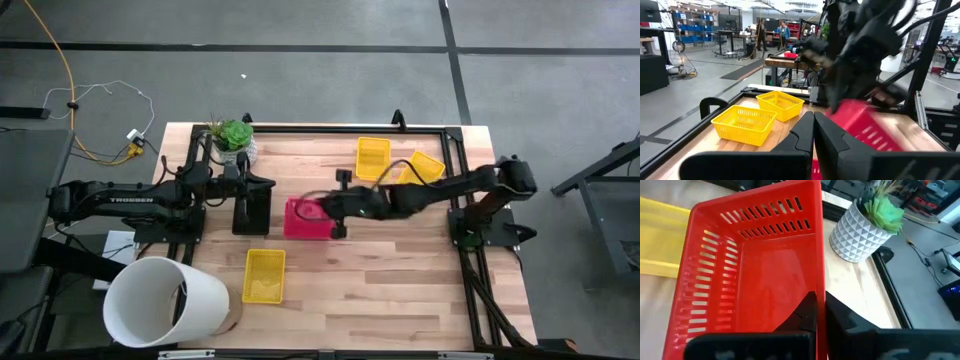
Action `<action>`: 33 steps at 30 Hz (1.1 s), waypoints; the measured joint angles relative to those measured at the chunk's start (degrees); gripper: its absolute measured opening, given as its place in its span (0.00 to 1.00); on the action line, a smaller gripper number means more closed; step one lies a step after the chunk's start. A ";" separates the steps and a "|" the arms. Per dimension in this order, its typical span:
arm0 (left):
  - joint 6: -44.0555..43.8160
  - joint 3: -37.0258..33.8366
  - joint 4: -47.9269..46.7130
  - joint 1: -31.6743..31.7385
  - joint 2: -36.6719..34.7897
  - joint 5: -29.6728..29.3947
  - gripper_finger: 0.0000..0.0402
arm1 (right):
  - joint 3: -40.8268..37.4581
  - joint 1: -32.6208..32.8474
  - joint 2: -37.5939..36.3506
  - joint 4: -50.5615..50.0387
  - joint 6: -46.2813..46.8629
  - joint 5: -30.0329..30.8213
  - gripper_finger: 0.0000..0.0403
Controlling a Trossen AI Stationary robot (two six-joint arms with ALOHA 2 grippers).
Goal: Stack baskets by color
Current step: Stack the bottom red bin on top of the top red bins
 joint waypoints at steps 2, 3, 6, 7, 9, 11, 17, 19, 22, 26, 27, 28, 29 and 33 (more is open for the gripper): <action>0.00 0.00 0.55 0.01 0.00 0.00 0.00 | 0.43 -1.85 1.79 0.49 -1.22 -1.48 0.00; -0.01 0.00 0.74 0.00 -0.02 -0.02 0.00 | 0.89 -2.59 2.77 0.39 -1.34 -2.12 0.00; -0.02 0.00 0.93 0.00 -0.02 -0.37 0.00 | 1.16 -4.05 4.99 0.43 -1.27 -4.74 0.00; -0.02 0.00 0.95 0.00 -0.02 -0.42 0.00 | 1.16 -4.39 5.67 0.39 -1.11 -6.20 0.00; -0.04 0.00 0.94 0.00 -0.02 -0.44 0.00 | 1.16 -4.74 6.75 -0.20 -0.69 -8.53 0.00; -0.06 0.00 0.86 0.00 -0.02 -0.43 0.00 | 1.16 -4.74 7.03 -1.35 -0.65 -9.58 0.00; -0.20 0.00 0.89 0.00 -0.02 -0.44 0.00 | 1.16 -5.10 6.90 -7.13 1.85 -11.86 0.00; -0.22 0.00 0.87 0.00 -0.02 -0.42 0.00 | 1.16 -5.50 6.90 -8.74 2.78 -13.38 0.00; -1.03 0.00 0.89 0.00 0.00 -0.42 0.00 | 1.16 -6.09 6.90 -11.15 3.61 -14.74 0.00; -1.05 0.00 0.89 0.00 0.00 -0.42 0.00 | 1.16 -6.62 6.90 -11.66 4.70 -15.21 0.04; -1.07 0.00 0.89 0.00 0.00 -0.42 0.00 | 1.16 -6.74 6.90 -11.85 5.08 -15.68 0.06; -1.05 0.00 0.89 0.00 -0.01 -0.42 0.00 | 1.16 -6.99 6.87 -11.93 5.48 -15.93 0.09; -1.05 0.00 0.89 0.00 -0.01 -0.42 0.00 | 1.16 -7.06 6.67 -11.98 6.31 -15.93 0.12; -0.61 0.00 0.89 0.00 -0.02 -0.42 0.00 | 1.16 -7.36 5.04 -12.46 7.89 -15.91 0.31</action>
